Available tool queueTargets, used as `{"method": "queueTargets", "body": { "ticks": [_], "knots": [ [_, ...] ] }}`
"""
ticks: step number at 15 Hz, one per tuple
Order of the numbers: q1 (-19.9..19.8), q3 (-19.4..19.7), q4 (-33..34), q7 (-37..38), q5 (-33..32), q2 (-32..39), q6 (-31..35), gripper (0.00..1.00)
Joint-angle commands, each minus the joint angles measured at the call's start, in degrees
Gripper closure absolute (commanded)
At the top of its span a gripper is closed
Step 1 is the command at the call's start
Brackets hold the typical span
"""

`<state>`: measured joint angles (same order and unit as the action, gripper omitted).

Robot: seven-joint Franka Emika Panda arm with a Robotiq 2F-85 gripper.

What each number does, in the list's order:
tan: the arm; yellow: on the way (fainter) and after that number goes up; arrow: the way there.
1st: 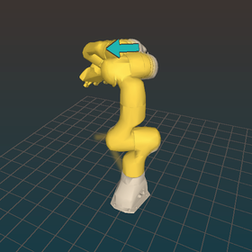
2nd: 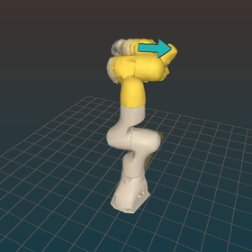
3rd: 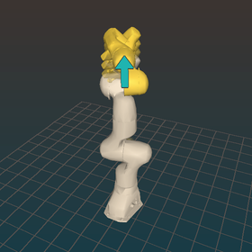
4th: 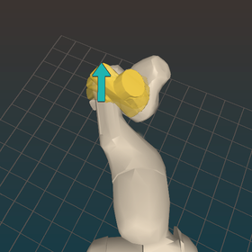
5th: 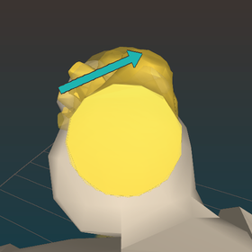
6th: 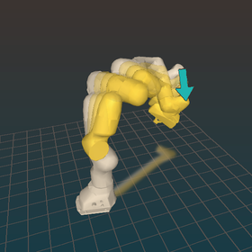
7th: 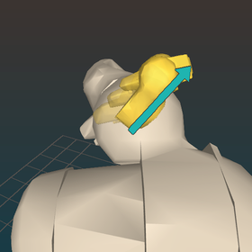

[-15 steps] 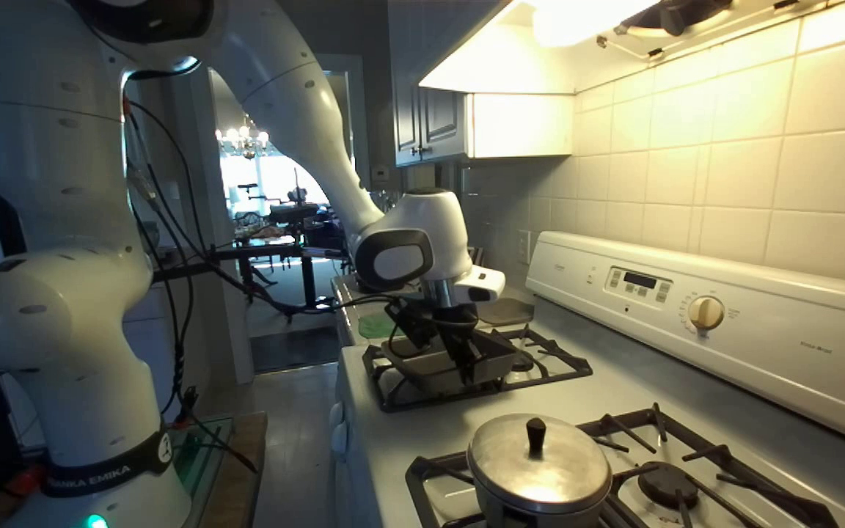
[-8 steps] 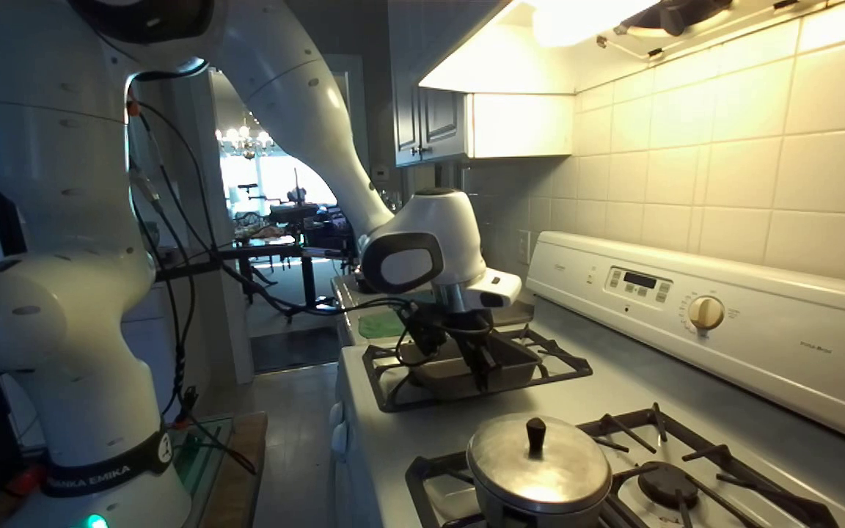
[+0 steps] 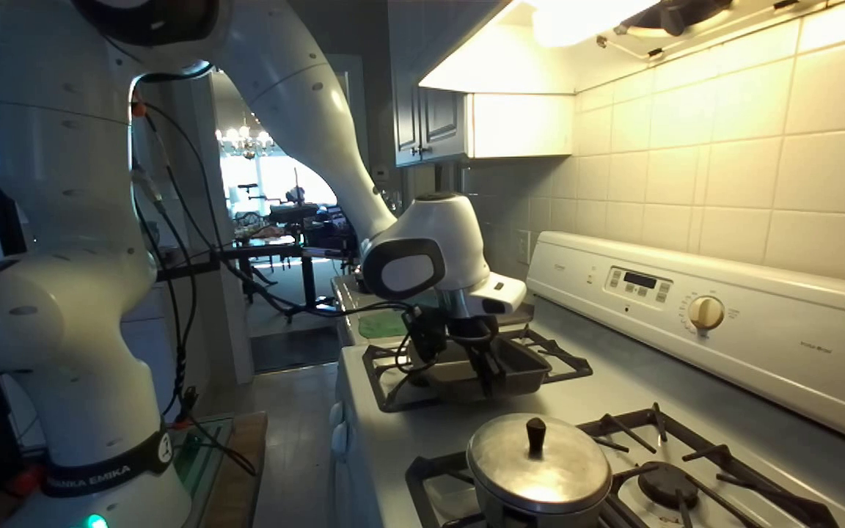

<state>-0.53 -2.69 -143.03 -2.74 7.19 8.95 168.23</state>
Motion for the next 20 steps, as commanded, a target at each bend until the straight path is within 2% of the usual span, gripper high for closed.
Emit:
{"method": "queueTargets", "body": {
  "ticks": [1, 8, 12, 20],
  "knots": [
    [-1.4, -0.38, 1.48, 1.61, 3.59, 0.93, 3.68, 0.98],
    [-3.05, 0.28, 2.87, 3.43, 5.46, 1.6, 5.78, 0.98],
    [-4.5, 1.4, 4.85, 6.39, 6.44, 1.76, 3.48, 0.98],
    [-4.79, 6.49, 10.14, 11.66, 4.38, 2.96, -1.1, 0.98]
  ]
}}
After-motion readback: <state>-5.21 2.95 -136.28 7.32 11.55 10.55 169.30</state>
